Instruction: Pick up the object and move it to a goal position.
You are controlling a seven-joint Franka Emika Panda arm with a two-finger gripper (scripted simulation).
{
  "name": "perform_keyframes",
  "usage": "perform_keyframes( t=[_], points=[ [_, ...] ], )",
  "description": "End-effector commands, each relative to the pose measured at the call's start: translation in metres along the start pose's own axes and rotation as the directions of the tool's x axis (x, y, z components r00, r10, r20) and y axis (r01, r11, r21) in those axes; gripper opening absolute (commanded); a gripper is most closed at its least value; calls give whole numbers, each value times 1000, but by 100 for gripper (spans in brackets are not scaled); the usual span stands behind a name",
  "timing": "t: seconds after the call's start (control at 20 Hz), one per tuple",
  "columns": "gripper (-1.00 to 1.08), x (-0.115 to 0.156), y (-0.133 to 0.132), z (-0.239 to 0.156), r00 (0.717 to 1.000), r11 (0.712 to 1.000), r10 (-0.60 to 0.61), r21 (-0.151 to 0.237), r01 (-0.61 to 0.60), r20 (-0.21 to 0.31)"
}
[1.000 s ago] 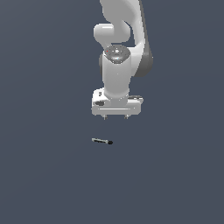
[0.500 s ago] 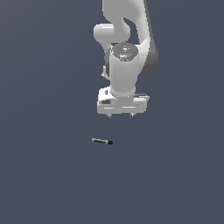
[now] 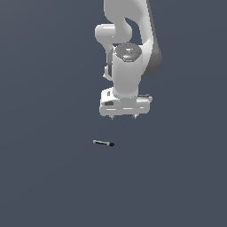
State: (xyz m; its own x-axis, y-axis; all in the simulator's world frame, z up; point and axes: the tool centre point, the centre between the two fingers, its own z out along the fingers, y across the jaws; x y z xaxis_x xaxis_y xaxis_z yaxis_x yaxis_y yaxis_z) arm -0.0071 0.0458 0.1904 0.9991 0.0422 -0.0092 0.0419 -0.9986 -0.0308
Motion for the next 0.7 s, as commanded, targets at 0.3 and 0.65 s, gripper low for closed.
perform_keyframes(
  t=[0.3,0.65],
  points=[
    [100,4,8,9,995,995,-96,-6,96,1],
    [100,10,19,22,971,971,-238,-14,238,4]
  ],
)
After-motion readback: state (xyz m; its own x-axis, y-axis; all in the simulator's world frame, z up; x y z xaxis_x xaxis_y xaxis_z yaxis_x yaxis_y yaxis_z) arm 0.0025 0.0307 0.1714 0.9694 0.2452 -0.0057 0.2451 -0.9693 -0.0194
